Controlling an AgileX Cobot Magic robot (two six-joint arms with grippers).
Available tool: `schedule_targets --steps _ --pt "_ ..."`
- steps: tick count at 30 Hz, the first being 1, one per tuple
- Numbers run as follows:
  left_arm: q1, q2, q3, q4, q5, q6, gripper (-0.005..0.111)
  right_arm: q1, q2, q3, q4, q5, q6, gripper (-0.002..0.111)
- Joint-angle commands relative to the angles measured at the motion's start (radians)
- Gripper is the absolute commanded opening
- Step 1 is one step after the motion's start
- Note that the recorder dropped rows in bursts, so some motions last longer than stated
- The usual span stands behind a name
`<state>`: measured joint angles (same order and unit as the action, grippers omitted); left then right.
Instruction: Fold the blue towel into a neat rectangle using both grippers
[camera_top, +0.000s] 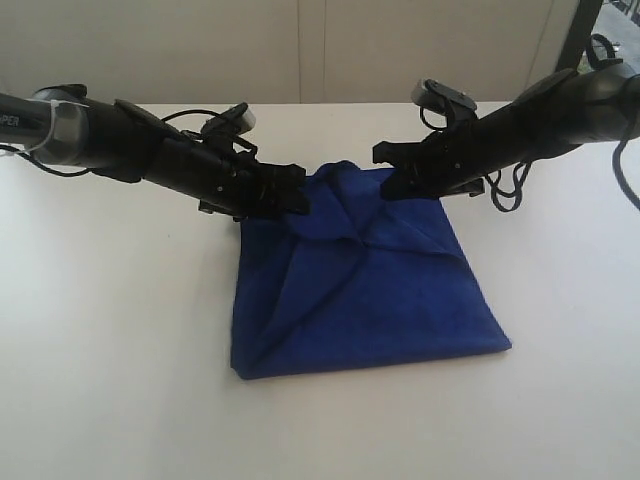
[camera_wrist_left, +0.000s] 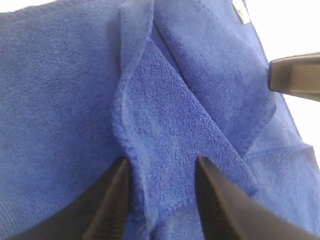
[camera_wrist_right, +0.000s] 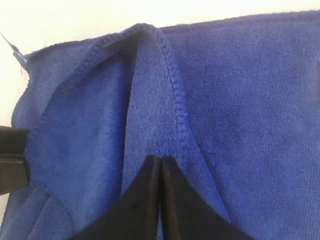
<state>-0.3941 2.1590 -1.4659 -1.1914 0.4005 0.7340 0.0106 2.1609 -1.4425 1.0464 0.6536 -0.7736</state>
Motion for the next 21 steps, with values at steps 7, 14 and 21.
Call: schedule_targets --steps 7,14,21 --pt "0.004 -0.006 0.001 0.031 0.014 0.003 0.039 -0.002 -0.006 -0.001 -0.008 0.005 -0.013 0.000" --pt "0.011 -0.020 -0.001 0.051 0.042 0.005 0.000 -0.002 -0.010 -0.001 -0.065 0.013 -0.013 0.000" --pt "0.051 -0.177 -0.001 0.251 0.191 0.005 0.000 -0.002 -0.185 -0.001 -0.358 -0.004 -0.009 0.000"
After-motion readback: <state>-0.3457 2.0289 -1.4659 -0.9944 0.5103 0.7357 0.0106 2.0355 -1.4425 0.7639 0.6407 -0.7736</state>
